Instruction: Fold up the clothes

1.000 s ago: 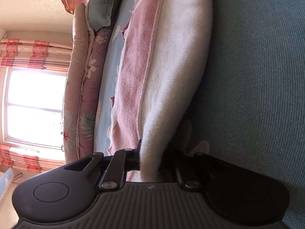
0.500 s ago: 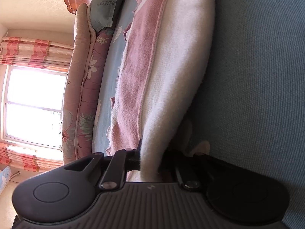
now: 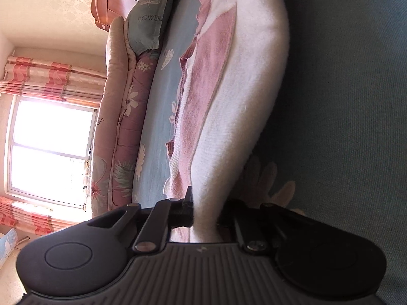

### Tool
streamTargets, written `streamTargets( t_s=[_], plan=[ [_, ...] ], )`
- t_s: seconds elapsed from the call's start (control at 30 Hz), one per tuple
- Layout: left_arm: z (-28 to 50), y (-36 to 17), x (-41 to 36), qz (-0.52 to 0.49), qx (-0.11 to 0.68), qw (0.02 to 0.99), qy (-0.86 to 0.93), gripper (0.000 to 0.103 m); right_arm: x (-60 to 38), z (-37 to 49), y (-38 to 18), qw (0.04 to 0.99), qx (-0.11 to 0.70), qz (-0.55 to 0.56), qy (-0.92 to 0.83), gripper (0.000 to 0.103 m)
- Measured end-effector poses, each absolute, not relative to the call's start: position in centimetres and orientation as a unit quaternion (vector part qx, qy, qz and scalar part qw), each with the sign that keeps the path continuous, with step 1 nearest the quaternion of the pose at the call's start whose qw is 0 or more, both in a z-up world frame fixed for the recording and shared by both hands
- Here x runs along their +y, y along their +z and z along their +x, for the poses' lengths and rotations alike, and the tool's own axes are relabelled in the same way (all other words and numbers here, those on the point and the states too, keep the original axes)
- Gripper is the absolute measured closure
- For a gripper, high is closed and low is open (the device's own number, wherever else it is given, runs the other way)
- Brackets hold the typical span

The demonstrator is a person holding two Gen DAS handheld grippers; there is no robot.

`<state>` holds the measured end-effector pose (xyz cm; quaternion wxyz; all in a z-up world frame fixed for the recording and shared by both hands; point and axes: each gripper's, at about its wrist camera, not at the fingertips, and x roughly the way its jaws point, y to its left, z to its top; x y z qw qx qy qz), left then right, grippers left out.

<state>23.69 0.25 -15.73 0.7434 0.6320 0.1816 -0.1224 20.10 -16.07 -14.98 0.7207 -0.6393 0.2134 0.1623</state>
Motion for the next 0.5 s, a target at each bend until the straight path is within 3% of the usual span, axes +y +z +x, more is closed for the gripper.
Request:
streamTargets(
  t_s=[0.5],
  plan=[
    [13.7,-14.5,2.2,0.651,0.21,0.705,-0.188,0.097,-15.6,10.3,-12.3,0.697,0.266,-0.622,0.238,0.088]
  ],
)
